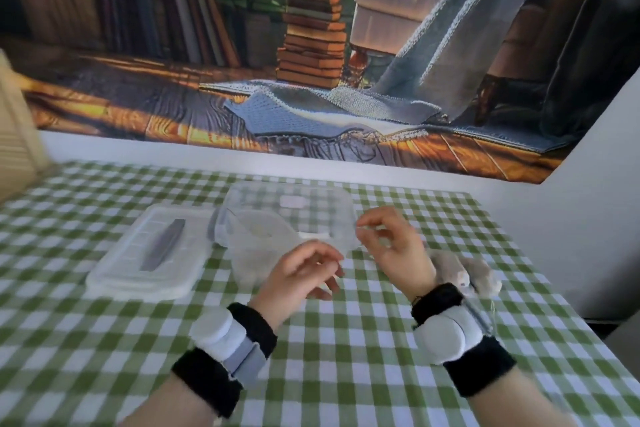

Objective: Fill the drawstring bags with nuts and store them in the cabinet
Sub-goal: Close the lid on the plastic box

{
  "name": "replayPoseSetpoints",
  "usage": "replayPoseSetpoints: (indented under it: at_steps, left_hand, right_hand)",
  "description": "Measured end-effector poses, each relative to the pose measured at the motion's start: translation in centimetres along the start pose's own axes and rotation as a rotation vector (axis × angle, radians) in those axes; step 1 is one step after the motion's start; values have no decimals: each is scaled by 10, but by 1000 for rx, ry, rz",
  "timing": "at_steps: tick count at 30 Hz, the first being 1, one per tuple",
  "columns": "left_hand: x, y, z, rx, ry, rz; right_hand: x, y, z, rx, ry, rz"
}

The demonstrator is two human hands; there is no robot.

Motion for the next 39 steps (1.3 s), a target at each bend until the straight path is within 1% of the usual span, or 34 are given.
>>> replayPoseSetpoints:
  at_steps: [3, 4, 6, 7, 8, 9, 10, 12, 13, 14, 17, 19, 22, 24, 27, 30, 36, 39]
  left_hand:
    - [0, -59, 30, -63, 138, 164]
    - [-1, -79, 39, -112, 175, 202]
    - [-11, -105, 49, -283, 185, 223]
    - [-17, -119, 51, -432, 166, 209]
    - [-24, -132, 50, -621, 127, 161]
    - [-30, -143, 49, -818, 88, 87]
    - [-35, -151, 46, -967, 49, -4]
    - [-43, -160, 40, -1086, 15, -156]
    - [-46, -161, 38, -1096, 11, -187]
    - [-47, -161, 36, -1101, 24, -181]
    - [-53, -161, 35, -1103, 2, -85]
    - [-55, -163, 38, -1031, -14, -40]
    - [-59, -162, 48, -978, 66, 14]
    - [-59, -162, 51, -909, 84, 75]
    - [-57, -162, 44, -899, 45, 161]
    - [-59, -159, 33, -922, 39, 194]
    - [-61, -165, 27, -667, -37, 253]
    - [-62, -167, 25, -558, -50, 300]
  right_hand:
    - [-28, 40, -25, 16, -18, -262]
    - [-37, 53, -31, 45, 4, -337]
    - [-50, 65, -35, 145, 81, -478]
    - [-55, 70, -37, 198, 135, -541]
    - [-58, 74, -39, 250, 195, -593]
    - [-61, 78, -42, 299, 244, -630]
    - [-63, 80, -42, 337, 283, -652]
    - [-67, 83, -40, 344, 339, -646]
    - [-68, 84, -39, 315, 351, -631]
    - [-70, 84, -37, 279, 355, -616]
    - [-74, 78, -35, 209, 330, -597]
    - [-79, 76, -31, 216, 284, -577]
    - [-87, 73, -28, 206, 193, -480]
    - [-91, 72, -28, 159, 191, -395]
    - [-93, 78, -18, 100, 271, -328]
    - [-88, 86, -8, -66, 395, -265]
    - [-88, 84, -1, -297, 470, -91]
    - [-88, 85, 2, -329, 473, -71]
Point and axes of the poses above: each hand's wrist, its own x-axis away from the middle knuckle, its own y-axis out of the palm, z = x × y, the point moved 1 cm from there along -x, towards the middle knuckle, and after that the axes turned 2 degrees about -z, right-handed, at the moved point
